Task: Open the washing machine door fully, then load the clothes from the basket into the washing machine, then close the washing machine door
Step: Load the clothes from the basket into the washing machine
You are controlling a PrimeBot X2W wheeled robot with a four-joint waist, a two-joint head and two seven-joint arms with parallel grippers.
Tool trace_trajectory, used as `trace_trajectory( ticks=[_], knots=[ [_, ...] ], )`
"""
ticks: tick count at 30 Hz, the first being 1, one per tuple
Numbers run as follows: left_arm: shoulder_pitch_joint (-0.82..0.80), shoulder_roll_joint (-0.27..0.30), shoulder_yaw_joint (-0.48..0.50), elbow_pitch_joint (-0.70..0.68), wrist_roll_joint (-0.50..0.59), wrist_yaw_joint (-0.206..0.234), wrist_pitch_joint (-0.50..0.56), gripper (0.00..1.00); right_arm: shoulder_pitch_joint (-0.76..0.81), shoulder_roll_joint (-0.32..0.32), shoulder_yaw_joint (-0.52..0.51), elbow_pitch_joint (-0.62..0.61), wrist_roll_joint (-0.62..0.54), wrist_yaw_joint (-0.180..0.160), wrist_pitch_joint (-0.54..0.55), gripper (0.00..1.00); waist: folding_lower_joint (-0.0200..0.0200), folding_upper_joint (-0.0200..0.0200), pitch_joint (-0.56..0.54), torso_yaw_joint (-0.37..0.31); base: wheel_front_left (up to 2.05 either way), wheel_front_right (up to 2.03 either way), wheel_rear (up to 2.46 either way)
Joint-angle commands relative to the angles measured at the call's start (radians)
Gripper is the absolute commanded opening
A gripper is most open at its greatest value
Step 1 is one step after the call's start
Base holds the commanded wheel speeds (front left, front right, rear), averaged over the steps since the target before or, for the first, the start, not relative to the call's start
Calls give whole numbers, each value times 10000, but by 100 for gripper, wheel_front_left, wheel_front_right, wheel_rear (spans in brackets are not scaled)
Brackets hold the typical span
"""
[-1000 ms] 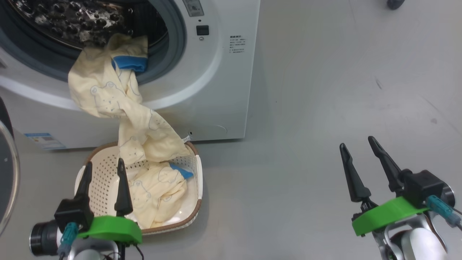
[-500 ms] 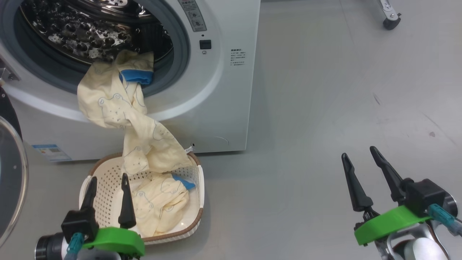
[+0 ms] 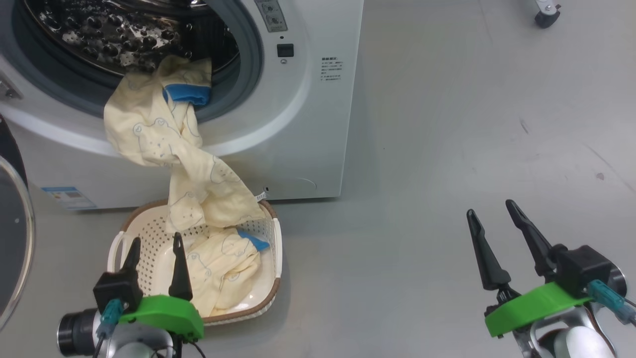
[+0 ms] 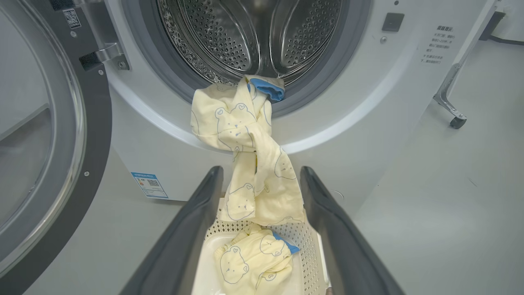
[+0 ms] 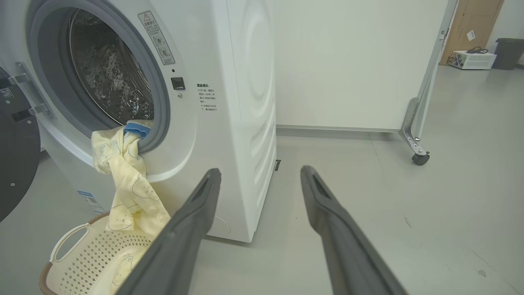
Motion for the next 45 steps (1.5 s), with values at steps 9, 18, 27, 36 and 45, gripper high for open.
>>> trace_trajectory(
  ticks=[9,18,27,36,45],
  knots=[
    [-1898,51,170,1140,-377,-668,526,100,-702,-89,447,-266,287,73,-160,100,0,0,822,-236,0,0,0],
    [-4002,-56,148,3267,-805,-1678,1065,100,-1362,-89,763,-135,489,73,-402,100,0,0,1965,-678,0,0,0],
    [-6455,266,637,5893,-1342,-2461,1334,100,-2382,-89,1240,223,915,73,-716,100,0,0,3354,-1654,0,0,0],
    [-7960,1012,1037,7916,-1563,-2463,1501,100,-2951,-89,1478,614,1489,73,-868,100,0,0,4339,-2543,0,0,0],
    [-8775,1480,1157,9084,-1542,-2000,1288,100,-3139,-89,1517,430,1753,73,-875,100,0,0,4705,-2892,0,0,0]
  ],
)
